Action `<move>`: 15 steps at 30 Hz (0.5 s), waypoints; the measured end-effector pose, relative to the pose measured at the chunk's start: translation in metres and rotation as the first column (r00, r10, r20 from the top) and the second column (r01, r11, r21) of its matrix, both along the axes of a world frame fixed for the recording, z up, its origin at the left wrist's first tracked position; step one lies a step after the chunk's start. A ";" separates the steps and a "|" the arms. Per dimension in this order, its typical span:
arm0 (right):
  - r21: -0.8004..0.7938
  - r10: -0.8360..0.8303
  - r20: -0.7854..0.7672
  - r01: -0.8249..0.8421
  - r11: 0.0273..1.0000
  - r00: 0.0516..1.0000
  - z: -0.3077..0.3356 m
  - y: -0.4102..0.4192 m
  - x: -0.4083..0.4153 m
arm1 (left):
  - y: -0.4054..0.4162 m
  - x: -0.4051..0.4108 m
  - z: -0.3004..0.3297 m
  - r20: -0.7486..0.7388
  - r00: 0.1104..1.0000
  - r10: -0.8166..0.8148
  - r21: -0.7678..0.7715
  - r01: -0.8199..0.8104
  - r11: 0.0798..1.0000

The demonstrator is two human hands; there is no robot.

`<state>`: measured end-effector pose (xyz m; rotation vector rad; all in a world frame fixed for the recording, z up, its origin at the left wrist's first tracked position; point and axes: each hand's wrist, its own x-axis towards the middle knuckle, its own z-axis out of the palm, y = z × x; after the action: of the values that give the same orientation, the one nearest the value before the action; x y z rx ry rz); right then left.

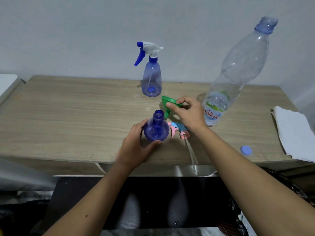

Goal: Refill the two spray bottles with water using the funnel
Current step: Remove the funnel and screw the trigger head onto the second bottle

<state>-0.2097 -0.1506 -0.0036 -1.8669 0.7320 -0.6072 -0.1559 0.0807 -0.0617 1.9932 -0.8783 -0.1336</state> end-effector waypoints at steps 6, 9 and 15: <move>0.074 -0.010 -0.030 0.012 0.997 0.999 -0.012 -0.002 0.004 | 0.000 0.000 -0.002 -0.014 1.000 0.010 -0.010 -0.010 1.000; 0.097 -0.012 -0.006 0.012 0.995 1.000 -0.014 -0.003 0.004 | 0.001 -0.001 -0.003 -0.012 1.000 0.011 -0.023 -0.012 1.000; 0.013 -0.060 -0.027 0.060 0.998 0.998 -0.014 -0.003 0.004 | -0.001 -0.001 0.001 -0.002 1.000 0.013 -0.027 -0.013 1.000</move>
<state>-0.2055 -0.1538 -0.0177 -1.8490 0.8103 -0.6148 -0.1572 0.0800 -0.0610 1.9729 -0.8618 -0.1150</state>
